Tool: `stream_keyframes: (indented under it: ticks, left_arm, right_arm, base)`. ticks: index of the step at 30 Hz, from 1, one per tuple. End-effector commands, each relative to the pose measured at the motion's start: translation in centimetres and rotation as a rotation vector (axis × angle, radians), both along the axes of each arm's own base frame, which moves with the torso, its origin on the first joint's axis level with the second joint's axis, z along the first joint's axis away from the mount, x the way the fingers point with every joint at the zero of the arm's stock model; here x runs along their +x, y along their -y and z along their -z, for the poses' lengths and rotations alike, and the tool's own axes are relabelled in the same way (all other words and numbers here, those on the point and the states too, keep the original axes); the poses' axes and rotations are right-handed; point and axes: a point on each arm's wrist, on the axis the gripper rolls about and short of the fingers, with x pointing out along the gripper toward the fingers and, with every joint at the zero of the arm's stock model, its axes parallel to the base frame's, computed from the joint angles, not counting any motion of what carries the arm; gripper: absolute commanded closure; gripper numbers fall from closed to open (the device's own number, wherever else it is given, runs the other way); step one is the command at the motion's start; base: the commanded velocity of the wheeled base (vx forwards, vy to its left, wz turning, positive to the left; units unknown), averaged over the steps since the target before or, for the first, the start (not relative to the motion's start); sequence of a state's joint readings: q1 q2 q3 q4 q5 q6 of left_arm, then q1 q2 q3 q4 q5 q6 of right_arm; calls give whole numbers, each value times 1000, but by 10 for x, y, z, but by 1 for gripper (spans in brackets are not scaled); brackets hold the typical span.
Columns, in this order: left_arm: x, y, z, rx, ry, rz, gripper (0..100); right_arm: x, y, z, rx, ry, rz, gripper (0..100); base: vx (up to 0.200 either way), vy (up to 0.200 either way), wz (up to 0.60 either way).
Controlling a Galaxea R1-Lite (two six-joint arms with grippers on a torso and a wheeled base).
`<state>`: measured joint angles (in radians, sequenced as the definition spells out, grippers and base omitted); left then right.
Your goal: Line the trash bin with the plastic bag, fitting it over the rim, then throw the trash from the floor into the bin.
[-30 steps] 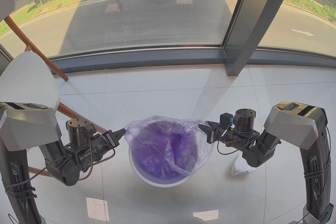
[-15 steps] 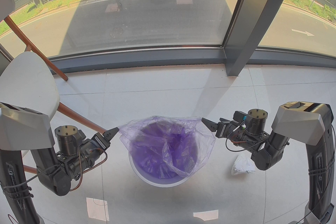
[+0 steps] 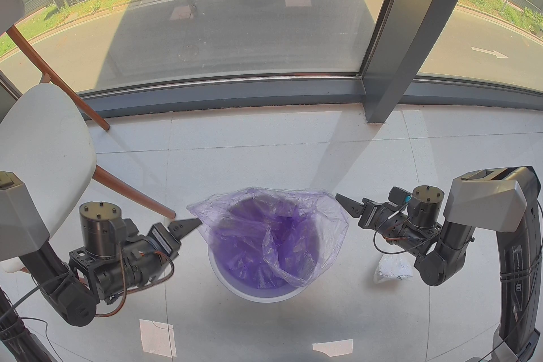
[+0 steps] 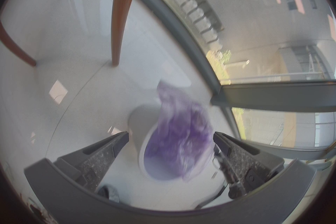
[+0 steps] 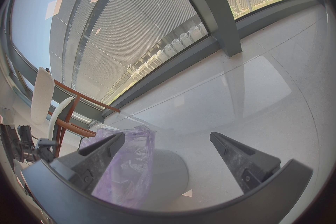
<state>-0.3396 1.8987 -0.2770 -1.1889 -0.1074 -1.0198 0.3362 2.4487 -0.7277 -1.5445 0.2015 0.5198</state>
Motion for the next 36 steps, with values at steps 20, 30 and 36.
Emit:
stream_keyframes:
  ticks: [20, 30, 36]
  left_arm:
    - [36, 117, 38, 61, -99, 284, 0]
    - [53, 126, 61, 79, -119, 274, 0]
    - [73, 139, 69, 77, -82, 249, 0]
  right_arm:
    - [-10, -15, 9, -52, -1, -3, 0]
    - [-10, -16, 10, -55, -1, 4, 0]
    - [-9, -14, 8, -57, 4, 25, 0]
  base:
    - [0, 0, 0]
    - [0, 0, 0]
    - [0, 0, 0]
